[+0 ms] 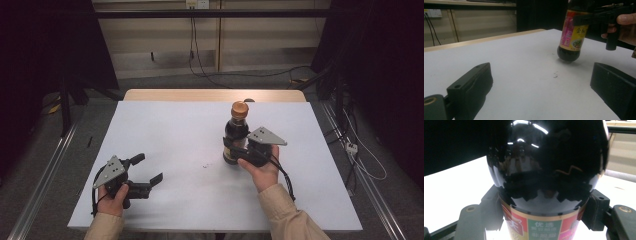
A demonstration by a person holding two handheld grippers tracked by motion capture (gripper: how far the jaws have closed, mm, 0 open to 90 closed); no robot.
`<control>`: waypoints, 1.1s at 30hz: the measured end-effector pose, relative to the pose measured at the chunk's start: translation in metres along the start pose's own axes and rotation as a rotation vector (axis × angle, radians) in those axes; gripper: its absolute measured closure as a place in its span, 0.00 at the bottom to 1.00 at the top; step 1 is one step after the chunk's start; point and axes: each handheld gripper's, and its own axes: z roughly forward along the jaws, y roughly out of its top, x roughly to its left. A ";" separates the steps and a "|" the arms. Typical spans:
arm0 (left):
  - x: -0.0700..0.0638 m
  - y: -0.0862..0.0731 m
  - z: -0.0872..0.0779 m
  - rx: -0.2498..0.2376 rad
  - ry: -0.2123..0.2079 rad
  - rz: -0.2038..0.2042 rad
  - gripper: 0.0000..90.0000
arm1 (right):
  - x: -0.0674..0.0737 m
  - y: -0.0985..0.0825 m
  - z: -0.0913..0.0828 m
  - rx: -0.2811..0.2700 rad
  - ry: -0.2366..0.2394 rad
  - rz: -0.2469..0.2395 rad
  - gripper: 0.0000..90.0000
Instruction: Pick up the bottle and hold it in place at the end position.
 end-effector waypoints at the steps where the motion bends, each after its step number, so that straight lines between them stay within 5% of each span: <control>1: 0.000 0.000 0.000 0.000 -0.001 -0.001 0.04 | 0.000 0.000 0.000 0.000 0.000 0.000 0.34; 19: 0.001 0.000 0.000 0.000 0.000 -0.001 0.04 | 0.002 0.008 0.032 -0.006 0.045 0.022 0.34; 33: 0.003 -0.001 0.000 -0.005 -0.010 -0.009 0.04 | 0.005 0.016 0.059 -0.004 0.061 -0.007 0.34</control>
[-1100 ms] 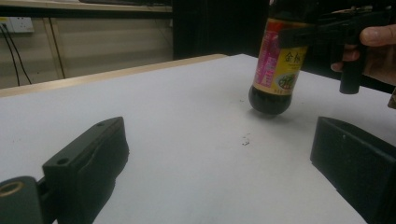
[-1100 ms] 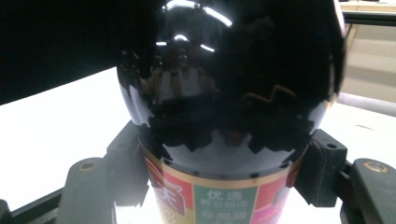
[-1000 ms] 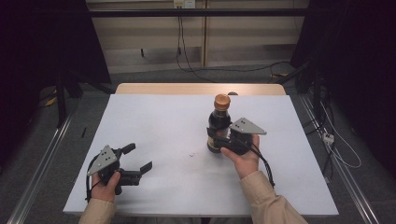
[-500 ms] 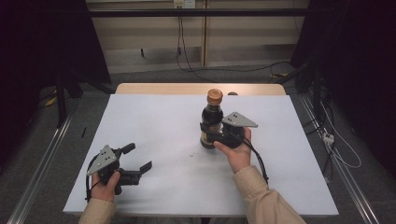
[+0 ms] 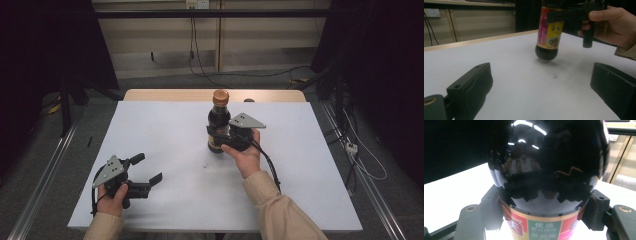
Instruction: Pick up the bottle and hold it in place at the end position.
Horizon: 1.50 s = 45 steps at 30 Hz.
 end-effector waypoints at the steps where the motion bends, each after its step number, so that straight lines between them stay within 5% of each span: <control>1: 0.000 0.000 0.000 0.001 -0.001 0.000 0.04 | 0.000 0.000 0.001 0.001 -0.001 -0.004 0.34; 15: 0.001 0.000 0.000 0.002 -0.004 -0.001 0.04 | -0.003 -0.008 0.013 0.025 0.000 -0.012 0.34; 30: 0.000 -0.001 0.001 0.004 -0.007 -0.014 0.04 | -0.005 -0.010 0.014 0.030 0.058 -0.025 0.33; 39: -0.003 -0.001 0.005 0.023 -0.020 0.009 0.04 | -0.005 -0.011 0.014 0.034 0.069 -0.036 0.33; 43: -0.003 -0.001 0.008 0.034 -0.020 0.015 0.04 | -0.008 -0.012 0.014 0.034 0.080 0.004 0.33; 45: -0.003 0.000 0.010 0.038 -0.014 0.018 0.03 | -0.005 -0.011 0.014 0.040 0.073 -0.022 0.34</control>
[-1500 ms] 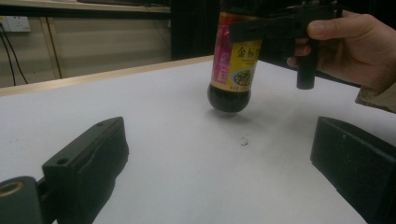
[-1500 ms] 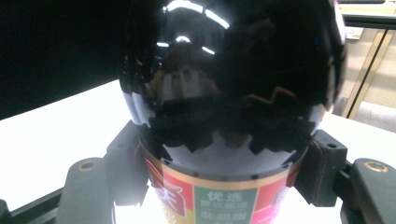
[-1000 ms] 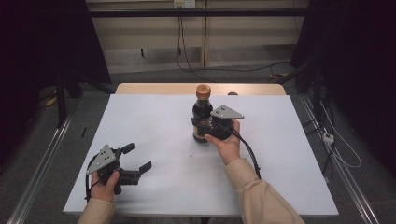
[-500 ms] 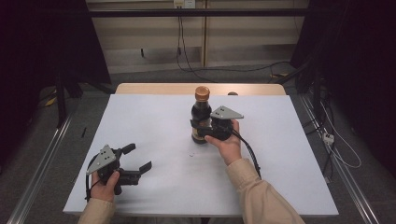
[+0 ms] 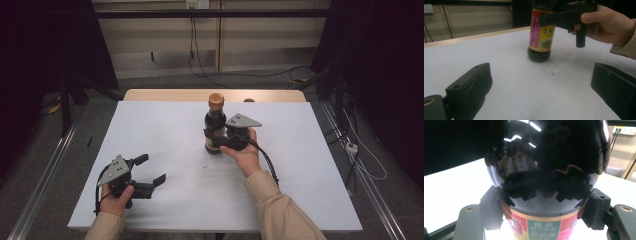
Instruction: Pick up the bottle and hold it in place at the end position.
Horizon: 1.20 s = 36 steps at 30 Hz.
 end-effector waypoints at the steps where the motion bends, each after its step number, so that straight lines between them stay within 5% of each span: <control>1: 0.000 0.001 0.001 0.006 0.008 0.006 0.03 | 0.001 0.000 0.000 0.002 -0.005 -0.007 0.34; 6: -0.001 0.007 0.006 -0.002 0.015 0.016 0.04 | -0.001 -0.001 0.000 0.000 0.000 0.008 0.34; 19: 0.001 0.027 0.020 0.007 -0.044 -0.059 0.05 | -0.002 -0.001 0.001 -0.006 0.010 0.002 0.34; 36: 0.007 0.056 0.050 0.040 -0.090 -0.091 0.07 | -0.001 -0.002 0.000 -0.009 0.005 0.010 0.34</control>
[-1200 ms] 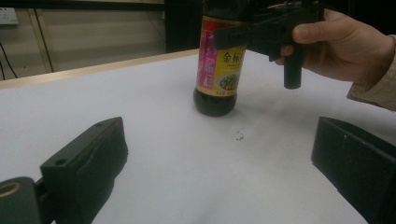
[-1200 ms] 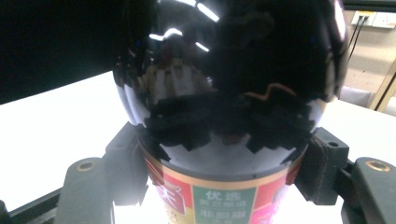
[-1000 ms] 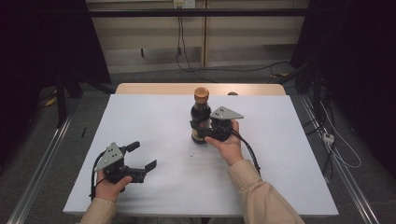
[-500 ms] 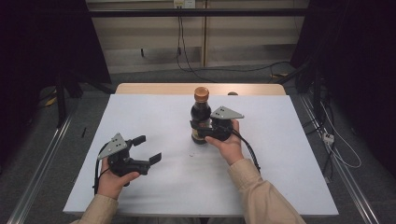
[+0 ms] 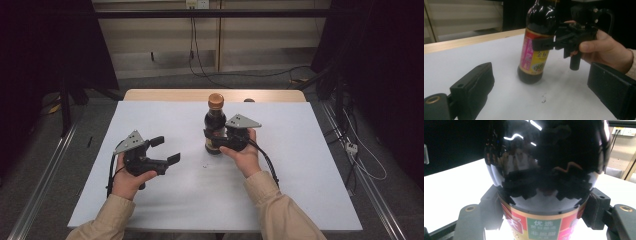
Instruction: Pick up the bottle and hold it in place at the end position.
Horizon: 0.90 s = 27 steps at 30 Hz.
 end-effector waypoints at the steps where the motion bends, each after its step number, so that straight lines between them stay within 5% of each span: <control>1: 0.000 0.002 0.002 0.005 0.001 0.002 0.06 | 0.000 0.000 0.000 0.001 0.001 0.001 0.34; 8: 0.002 0.016 0.011 0.023 -0.008 0.015 0.04 | 0.000 0.000 0.000 0.001 0.000 0.003 0.34; 11: 0.001 0.021 0.015 0.041 -0.047 -0.014 0.04 | 0.000 0.000 0.000 -0.003 0.000 0.002 0.34; 15: 0.002 0.028 0.020 0.055 -0.028 0.015 0.04 | 0.000 0.000 0.000 0.000 0.001 0.003 0.33; 27: 0.002 0.040 0.032 0.056 -0.071 0.026 0.17 | 0.000 -0.001 0.000 -0.003 0.000 0.006 0.33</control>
